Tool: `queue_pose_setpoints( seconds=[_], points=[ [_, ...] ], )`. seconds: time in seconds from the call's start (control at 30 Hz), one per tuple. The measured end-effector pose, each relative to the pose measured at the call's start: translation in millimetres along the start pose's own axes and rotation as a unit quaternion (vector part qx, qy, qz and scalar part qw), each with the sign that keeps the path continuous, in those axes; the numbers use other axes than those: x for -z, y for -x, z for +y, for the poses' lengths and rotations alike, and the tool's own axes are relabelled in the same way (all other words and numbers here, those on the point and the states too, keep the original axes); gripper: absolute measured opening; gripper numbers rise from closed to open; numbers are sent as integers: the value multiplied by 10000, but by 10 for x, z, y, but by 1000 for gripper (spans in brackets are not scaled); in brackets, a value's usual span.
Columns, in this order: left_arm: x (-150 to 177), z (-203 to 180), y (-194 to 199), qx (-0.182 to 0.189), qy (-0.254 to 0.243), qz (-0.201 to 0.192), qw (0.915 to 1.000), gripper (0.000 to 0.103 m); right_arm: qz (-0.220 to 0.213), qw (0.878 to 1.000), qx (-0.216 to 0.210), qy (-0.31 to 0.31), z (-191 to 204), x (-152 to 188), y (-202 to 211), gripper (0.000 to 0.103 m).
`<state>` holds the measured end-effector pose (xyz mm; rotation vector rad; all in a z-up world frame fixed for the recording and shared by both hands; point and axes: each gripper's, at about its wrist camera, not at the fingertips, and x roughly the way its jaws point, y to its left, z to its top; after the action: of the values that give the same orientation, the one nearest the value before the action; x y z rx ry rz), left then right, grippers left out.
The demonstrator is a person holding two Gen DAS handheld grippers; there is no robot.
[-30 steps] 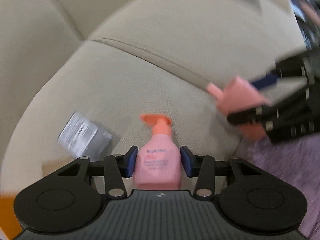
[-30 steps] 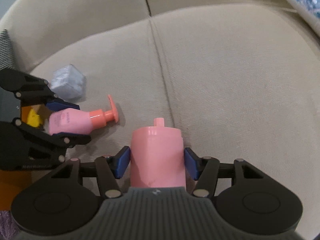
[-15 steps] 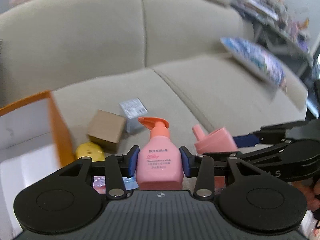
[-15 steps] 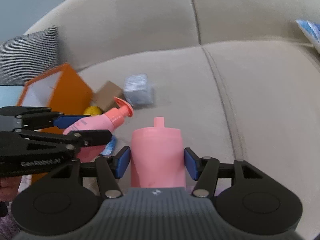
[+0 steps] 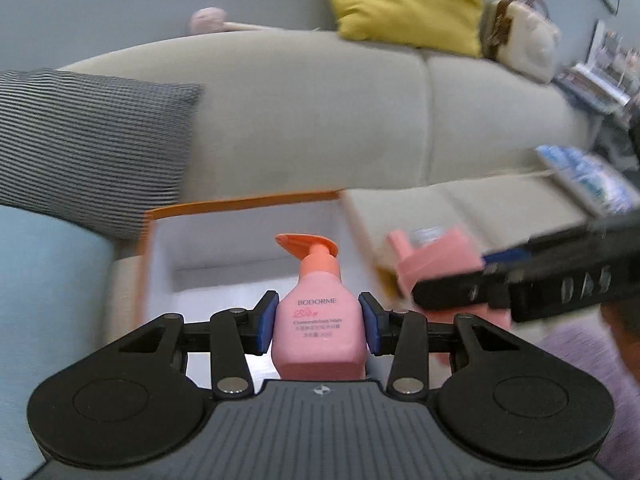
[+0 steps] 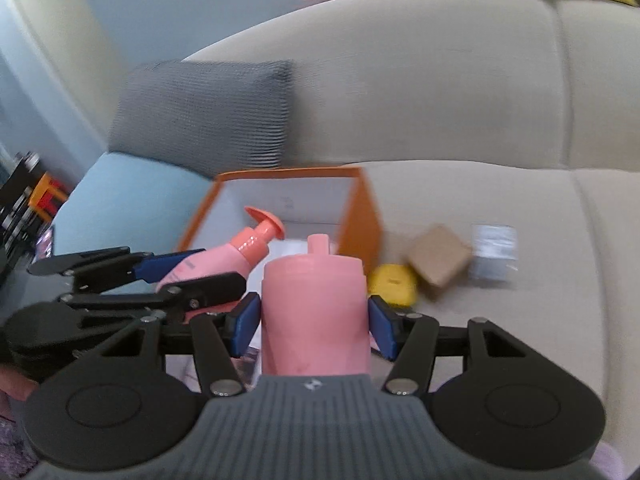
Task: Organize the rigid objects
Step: 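Carry the pink pump bottle and pink cup into the orange box with both grippers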
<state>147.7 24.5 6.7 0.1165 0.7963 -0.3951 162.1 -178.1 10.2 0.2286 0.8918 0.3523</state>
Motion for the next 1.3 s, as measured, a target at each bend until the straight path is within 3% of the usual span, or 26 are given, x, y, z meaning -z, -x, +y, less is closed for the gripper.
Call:
queue_pose_setpoints(
  seconds=[0.27, 0.47, 0.67, 1.0, 1.13, 1.3],
  points=[
    [105, 418, -301, -570, -322, 436, 9969, 49, 600, 9979, 85, 242, 448, -294, -680, 60],
    [162, 297, -561, -869, -1246, 596, 9866, 49, 965, 9933, 463, 440, 605, -359, -1150, 60],
    [236, 206, -796, -1061, -1849, 748, 9741, 49, 1234, 9885, 708, 521, 657, -359, -1439, 60],
    [272, 306, -1088, -1070, -1833, 1124, 9707, 49, 1580, 9832, 862, 319, 599, -303, -1757, 60],
    [275, 269, -1179, -1063, -2044, 1170, 9660, 49, 1614, 9829, 849, 251, 586, -289, -1799, 60],
    [278, 286, -1219, -1006, -2039, 1148, 9670, 53, 1629, 9830, 814, 225, 594, -272, -1833, 60]
  ],
)
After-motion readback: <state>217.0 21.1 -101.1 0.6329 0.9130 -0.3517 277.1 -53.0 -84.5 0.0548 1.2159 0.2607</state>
